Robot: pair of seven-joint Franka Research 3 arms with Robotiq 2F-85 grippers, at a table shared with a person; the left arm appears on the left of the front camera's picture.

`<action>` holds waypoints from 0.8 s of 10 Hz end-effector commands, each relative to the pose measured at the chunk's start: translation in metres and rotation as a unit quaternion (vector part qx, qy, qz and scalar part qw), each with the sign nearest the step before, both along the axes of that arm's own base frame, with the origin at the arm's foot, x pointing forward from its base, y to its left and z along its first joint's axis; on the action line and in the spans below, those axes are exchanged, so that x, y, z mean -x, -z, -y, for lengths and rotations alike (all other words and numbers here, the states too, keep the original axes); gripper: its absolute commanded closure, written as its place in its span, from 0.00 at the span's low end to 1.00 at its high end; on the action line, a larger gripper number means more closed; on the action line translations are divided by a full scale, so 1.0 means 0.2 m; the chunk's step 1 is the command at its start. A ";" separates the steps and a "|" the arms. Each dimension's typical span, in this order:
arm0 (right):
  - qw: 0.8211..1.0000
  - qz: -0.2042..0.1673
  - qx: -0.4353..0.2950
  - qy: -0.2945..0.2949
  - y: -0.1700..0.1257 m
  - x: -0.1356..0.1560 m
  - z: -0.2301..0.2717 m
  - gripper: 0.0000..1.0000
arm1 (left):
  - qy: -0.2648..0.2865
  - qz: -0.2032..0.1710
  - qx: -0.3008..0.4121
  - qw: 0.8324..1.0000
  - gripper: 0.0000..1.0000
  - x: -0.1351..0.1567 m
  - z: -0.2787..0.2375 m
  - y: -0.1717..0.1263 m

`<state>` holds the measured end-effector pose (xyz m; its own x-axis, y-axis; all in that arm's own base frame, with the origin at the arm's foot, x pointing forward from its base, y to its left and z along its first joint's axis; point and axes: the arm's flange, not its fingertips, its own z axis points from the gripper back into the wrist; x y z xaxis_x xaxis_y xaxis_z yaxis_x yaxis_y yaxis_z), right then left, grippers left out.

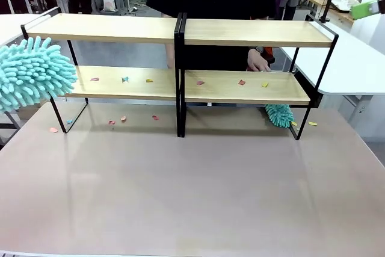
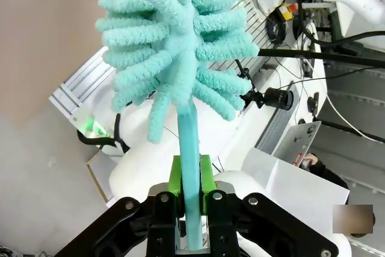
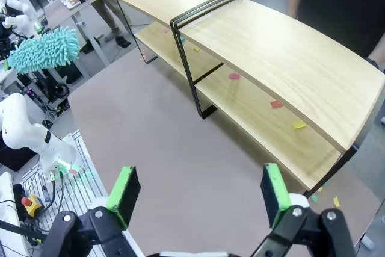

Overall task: Clean the shelves.
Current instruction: Clean another randomly selected level of the Shelf with the Duster.

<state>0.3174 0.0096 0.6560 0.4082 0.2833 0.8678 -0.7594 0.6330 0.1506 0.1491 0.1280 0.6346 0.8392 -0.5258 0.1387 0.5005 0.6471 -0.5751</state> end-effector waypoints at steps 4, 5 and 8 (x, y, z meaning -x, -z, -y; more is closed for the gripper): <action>1.000 0.002 -0.003 -0.002 0.00 0.00 0.00 0.00 | 0.001 0.000 0.006 1.000 0.87 0.03 -0.02 -0.03; 1.000 0.002 -0.003 -0.002 0.00 0.00 0.00 0.00 | 0.001 0.000 0.006 1.000 0.87 0.03 -0.02 -0.03; 1.000 0.002 -0.003 -0.002 0.00 0.00 0.00 0.00 | 0.044 -0.025 -0.006 0.999 0.87 -0.03 0.20 0.03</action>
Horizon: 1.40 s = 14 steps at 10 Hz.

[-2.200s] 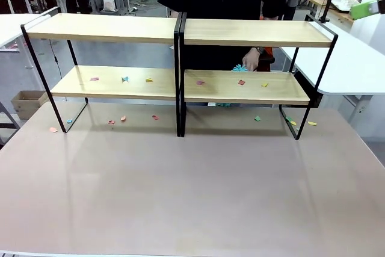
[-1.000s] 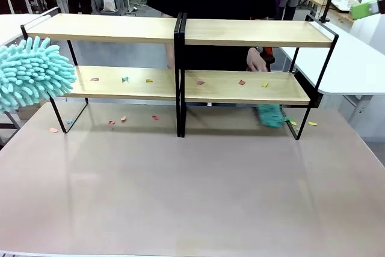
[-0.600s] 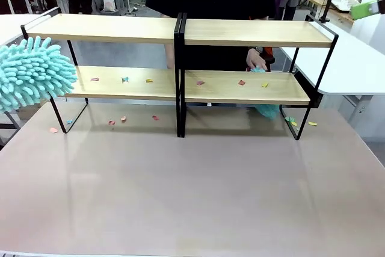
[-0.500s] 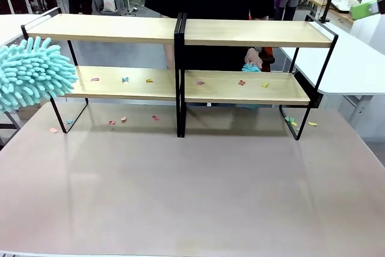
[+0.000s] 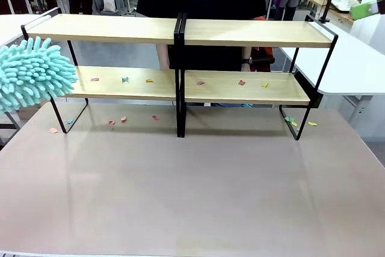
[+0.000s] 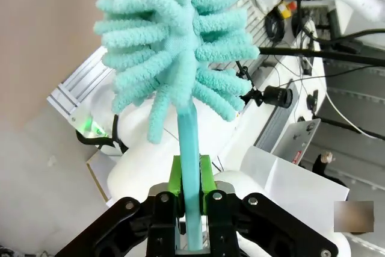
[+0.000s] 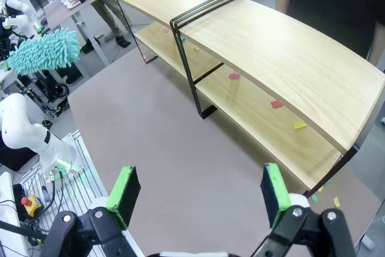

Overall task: Clean the shelves.
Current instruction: Clean another randomly selected level of the Shelf with the Duster.

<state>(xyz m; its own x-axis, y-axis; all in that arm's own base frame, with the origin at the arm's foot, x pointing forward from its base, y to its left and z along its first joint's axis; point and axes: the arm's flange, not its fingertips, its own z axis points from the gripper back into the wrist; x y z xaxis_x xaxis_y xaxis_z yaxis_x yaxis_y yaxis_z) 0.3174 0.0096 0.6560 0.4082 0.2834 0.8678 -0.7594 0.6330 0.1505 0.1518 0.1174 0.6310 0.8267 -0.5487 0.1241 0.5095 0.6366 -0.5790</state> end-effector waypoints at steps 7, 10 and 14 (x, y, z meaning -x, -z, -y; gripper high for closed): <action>1.000 0.000 0.000 0.000 0.00 0.00 0.00 0.00 | 0.021 -0.066 -0.118 0.991 0.87 0.06 0.56 0.32; 1.000 0.000 0.000 0.000 0.00 0.00 0.00 0.00 | -0.055 -0.022 -0.086 0.995 0.87 0.05 0.73 0.42; 1.000 0.000 0.000 0.000 0.00 0.00 0.00 0.00 | -0.046 -0.042 -0.093 0.994 0.87 0.02 0.69 0.40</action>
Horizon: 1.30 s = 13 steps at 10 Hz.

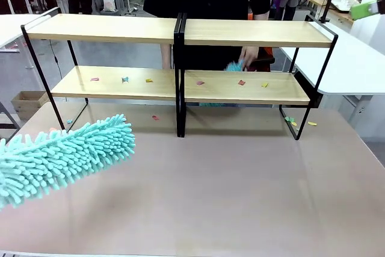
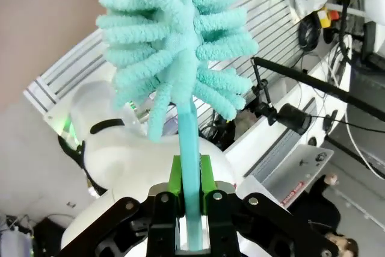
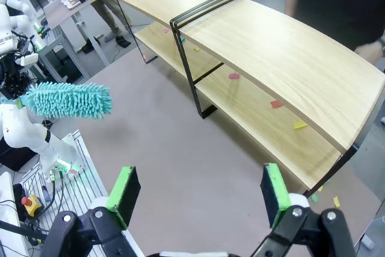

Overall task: Clean the shelves.
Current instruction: Clean another randomly selected level of the Shelf with the Duster.

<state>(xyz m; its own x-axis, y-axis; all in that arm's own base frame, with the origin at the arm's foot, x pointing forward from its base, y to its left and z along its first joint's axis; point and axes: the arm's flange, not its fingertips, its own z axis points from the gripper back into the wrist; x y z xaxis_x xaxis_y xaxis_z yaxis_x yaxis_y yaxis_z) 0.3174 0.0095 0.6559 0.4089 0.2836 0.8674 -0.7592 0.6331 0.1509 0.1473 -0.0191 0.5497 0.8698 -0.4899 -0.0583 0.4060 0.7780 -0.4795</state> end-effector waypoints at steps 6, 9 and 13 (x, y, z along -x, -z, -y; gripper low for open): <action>1.000 0.000 0.000 0.000 0.00 0.00 0.00 0.00 | -0.167 0.063 0.020 0.984 0.87 -0.62 0.57 -0.05; 1.000 0.000 0.000 0.000 0.00 0.00 0.00 0.00 | -0.183 0.042 0.017 0.982 0.87 -0.78 0.51 -0.09; 1.000 0.000 0.000 0.000 0.00 0.00 0.00 0.00 | 0.026 -0.023 0.039 0.999 0.87 -0.19 -0.62 -0.08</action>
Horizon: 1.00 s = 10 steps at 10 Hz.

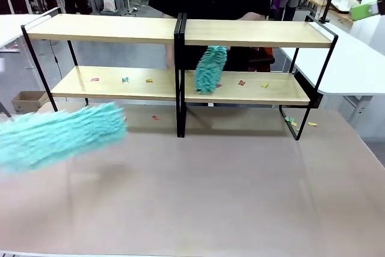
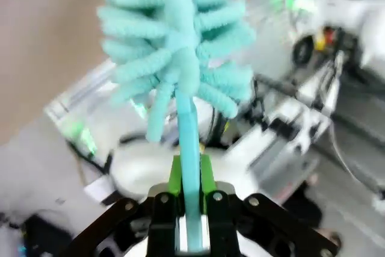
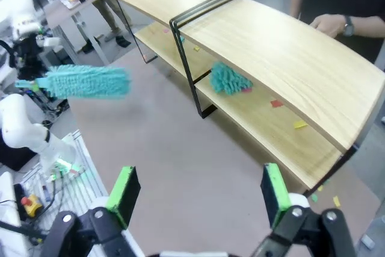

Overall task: Clean the shelves.
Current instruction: Clean another randomly selected level of the Shelf with the Duster.

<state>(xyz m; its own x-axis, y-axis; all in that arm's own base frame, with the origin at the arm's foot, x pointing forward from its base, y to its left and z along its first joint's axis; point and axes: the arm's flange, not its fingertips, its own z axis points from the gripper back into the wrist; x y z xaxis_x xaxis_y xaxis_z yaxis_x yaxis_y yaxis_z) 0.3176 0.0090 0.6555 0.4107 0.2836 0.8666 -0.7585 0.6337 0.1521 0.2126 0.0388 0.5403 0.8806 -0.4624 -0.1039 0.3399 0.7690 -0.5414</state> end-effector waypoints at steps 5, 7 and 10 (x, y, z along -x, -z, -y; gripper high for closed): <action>1.000 0.001 0.000 0.000 0.00 0.00 0.00 0.00 | 0.037 0.059 0.101 0.992 0.87 0.45 -0.66 -0.05; 1.000 0.001 0.000 0.000 0.00 0.00 0.00 0.00 | 0.037 0.059 0.101 0.992 0.87 0.45 -0.66 -0.05; 1.000 0.001 0.000 0.000 0.00 0.00 0.00 0.00 | 0.037 0.059 0.101 0.992 0.87 0.45 -0.66 -0.05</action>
